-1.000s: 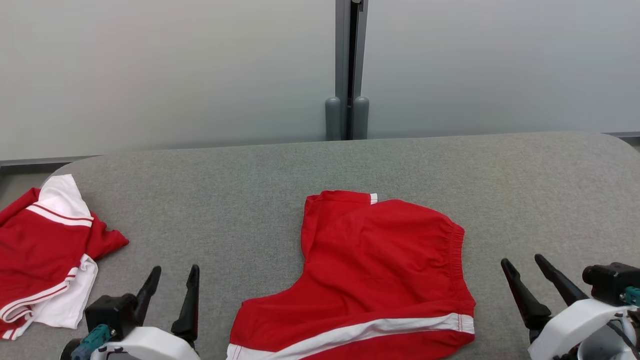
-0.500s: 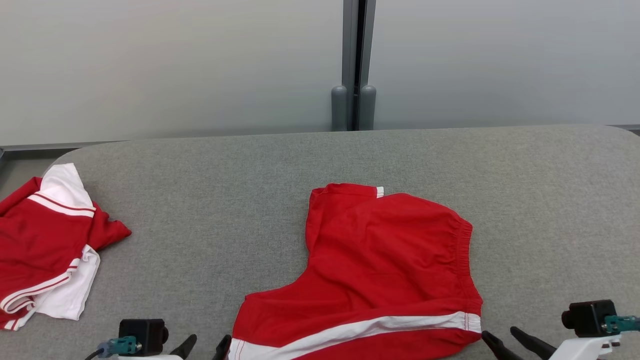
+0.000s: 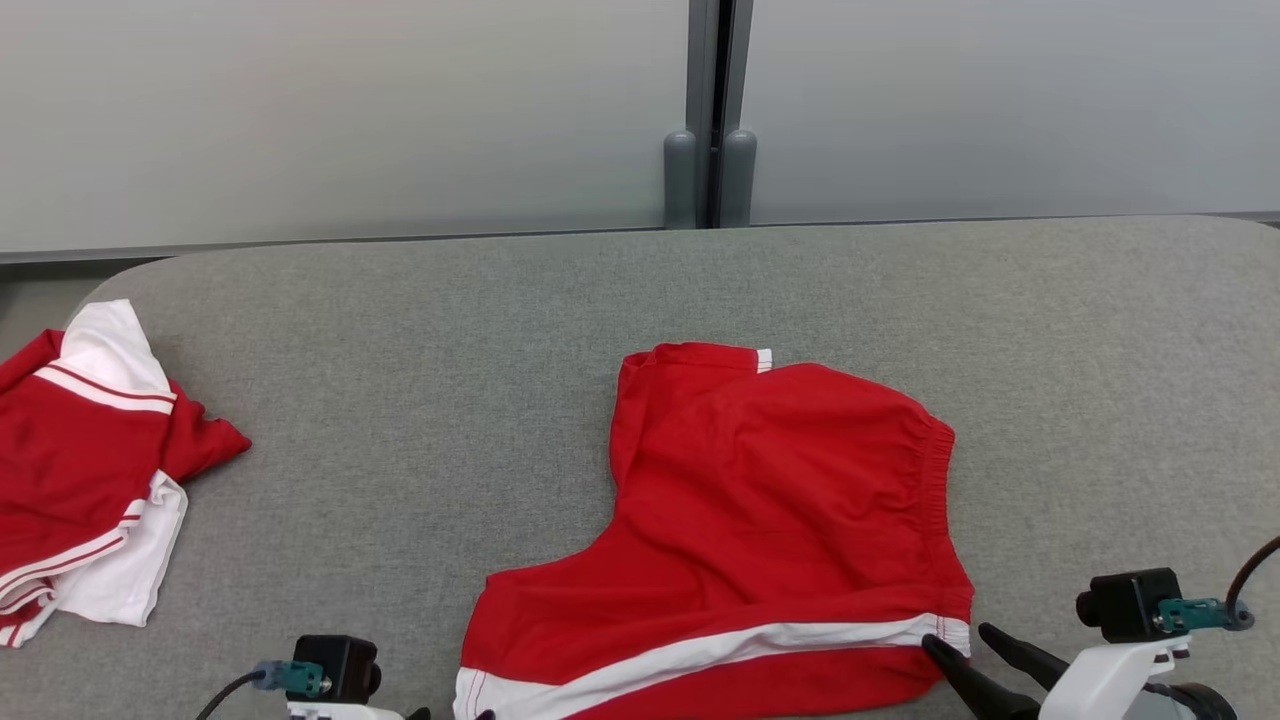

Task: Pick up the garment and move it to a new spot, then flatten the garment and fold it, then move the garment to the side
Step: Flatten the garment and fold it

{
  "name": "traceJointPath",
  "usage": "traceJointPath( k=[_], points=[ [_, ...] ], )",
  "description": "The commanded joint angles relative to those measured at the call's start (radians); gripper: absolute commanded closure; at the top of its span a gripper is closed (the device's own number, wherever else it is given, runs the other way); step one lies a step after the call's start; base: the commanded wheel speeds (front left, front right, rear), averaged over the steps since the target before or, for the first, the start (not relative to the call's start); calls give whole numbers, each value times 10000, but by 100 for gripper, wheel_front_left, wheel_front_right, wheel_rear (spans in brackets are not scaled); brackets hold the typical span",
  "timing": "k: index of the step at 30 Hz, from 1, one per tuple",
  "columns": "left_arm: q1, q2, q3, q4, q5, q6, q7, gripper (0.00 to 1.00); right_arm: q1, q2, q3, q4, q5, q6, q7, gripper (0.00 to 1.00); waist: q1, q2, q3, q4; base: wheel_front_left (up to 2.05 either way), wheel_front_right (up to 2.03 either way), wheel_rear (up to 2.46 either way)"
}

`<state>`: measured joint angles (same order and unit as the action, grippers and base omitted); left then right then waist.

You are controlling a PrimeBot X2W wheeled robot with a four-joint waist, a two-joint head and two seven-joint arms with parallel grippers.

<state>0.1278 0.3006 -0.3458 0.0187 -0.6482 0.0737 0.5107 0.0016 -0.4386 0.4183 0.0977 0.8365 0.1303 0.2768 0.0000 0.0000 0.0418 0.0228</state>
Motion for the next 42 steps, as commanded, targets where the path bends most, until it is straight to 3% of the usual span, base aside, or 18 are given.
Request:
traceJointPath(
  k=[1, 10, 12, 13, 14, 15, 16, 18, 26, 35, 42],
  points=[
    [-259, -40, 0, 116, -108, -105, -11, 0, -148, -10, 40, 47, 71, 9, -81, 0, 0, 0, 67, -34, 0, 0, 0],
    [-760, -291, -173, 905, -384, -642, -215, 0, -612, 43, 584, 373, 332, 9, -285, 0, 0, 0, 294, -108, 0, 0, 0],
    [-802, -301, -203, 982, -400, -702, -231, 7, -675, 41, 684, 457, 408, 9, -340, 0, 0, 0, 308, -93, 0, 0, 0],
    [-810, -307, -214, 1015, -412, -727, -241, 24, -708, 21, 720, 498, 448, 9, -347, 0, 0, 0, 317, -81, 0, 0, 0],
    [-827, -311, -230, 1043, -431, -742, -245, 33, -737, 5, 762, 546, 481, 9, -390, 0, 0, 0, 323, -66, 0, 0, 0],
    [-847, -316, -238, 1065, -464, -794, -247, 51, -764, 3, 822, 592, 531, 7, -415, 13, 0, 0, 326, -51, 0, 0, 0],
    [-901, -325, -261, 1104, -508, -864, -273, 62, -821, -23, 928, 668, 586, 9, -447, 56, 0, 0, 342, -19, 0, 0, 0],
    [-942, -348, -289, 1139, -559, -965, -280, 100, -922, -41, 1033, 718, 639, 9, -548, 100, 0, 0, 352, 16, 0, 0, 0],
    [-979, -241, -267, 992, -617, -1206, -531, 100, -1122, -259, 1359, 694, 960, 7, -1034, 100, 0, 0, 220, 67, 0, 0, 0],
    [-1233, -54, -15, -125, -626, -1405, -1037, 100, -1254, -628, 1369, -238, 1816, 9, -1951, 100, 0, 0, 30, -21, 0, 0, 0],
    [-2752, 505, 470, -573, -350, -1632, -1246, 100, -2338, -1180, 1261, -845, 2870, 7, -2472, 100, 0, 0, 520, -111, 0, 0, 0]
  ],
)
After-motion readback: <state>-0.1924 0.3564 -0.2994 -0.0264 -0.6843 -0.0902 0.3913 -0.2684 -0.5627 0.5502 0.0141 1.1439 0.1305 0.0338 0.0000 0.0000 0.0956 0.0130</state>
